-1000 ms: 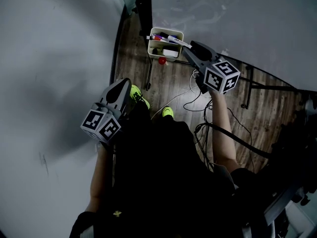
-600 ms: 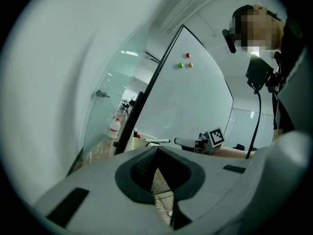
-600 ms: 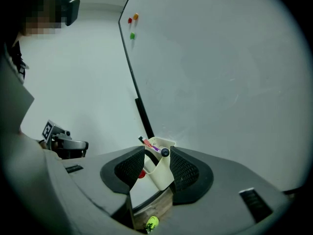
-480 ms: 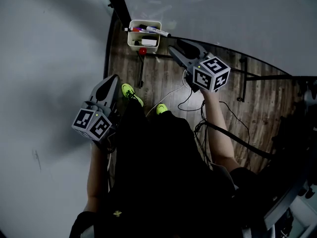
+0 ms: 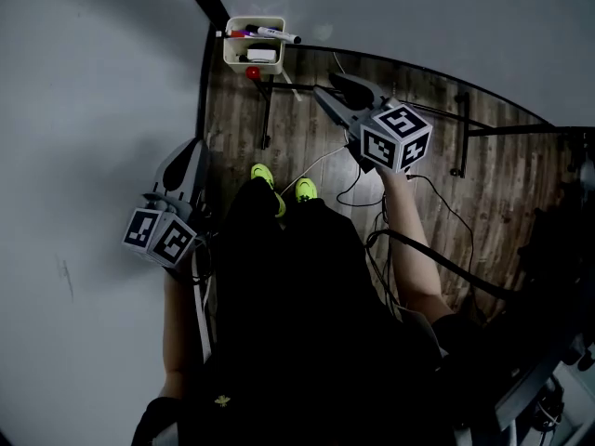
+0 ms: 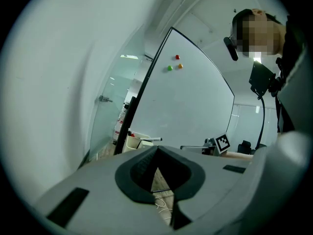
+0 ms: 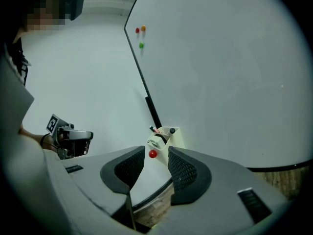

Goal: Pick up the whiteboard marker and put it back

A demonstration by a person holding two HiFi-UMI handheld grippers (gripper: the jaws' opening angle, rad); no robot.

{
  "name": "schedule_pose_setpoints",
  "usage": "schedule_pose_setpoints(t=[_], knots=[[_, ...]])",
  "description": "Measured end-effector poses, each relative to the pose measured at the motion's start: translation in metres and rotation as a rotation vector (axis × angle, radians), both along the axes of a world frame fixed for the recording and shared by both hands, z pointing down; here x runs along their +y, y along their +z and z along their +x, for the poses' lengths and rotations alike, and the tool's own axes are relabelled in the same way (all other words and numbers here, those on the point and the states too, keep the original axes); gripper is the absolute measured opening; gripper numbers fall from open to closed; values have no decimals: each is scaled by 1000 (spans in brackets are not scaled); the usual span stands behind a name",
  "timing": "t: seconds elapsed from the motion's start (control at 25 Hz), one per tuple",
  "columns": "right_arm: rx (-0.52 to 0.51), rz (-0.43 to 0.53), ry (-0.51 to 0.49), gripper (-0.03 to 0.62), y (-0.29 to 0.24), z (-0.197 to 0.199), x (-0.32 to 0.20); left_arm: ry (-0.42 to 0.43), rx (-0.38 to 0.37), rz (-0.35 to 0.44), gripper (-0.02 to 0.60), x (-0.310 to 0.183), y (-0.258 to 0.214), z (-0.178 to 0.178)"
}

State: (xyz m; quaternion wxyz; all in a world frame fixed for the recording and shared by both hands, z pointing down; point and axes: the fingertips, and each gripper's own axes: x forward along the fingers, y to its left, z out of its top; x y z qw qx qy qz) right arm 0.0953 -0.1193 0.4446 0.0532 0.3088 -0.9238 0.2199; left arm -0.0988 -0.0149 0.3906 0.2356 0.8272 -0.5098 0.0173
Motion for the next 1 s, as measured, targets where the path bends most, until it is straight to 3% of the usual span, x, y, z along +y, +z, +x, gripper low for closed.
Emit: schedule_pose_setpoints(t=[0.48,1.0], knots=[[49,-57,15,121,23,-3,39,47,61,-16,32,9,11,8],[83,-20,71,114,4,-53,132,95,109,1,32,91,13,-50]])
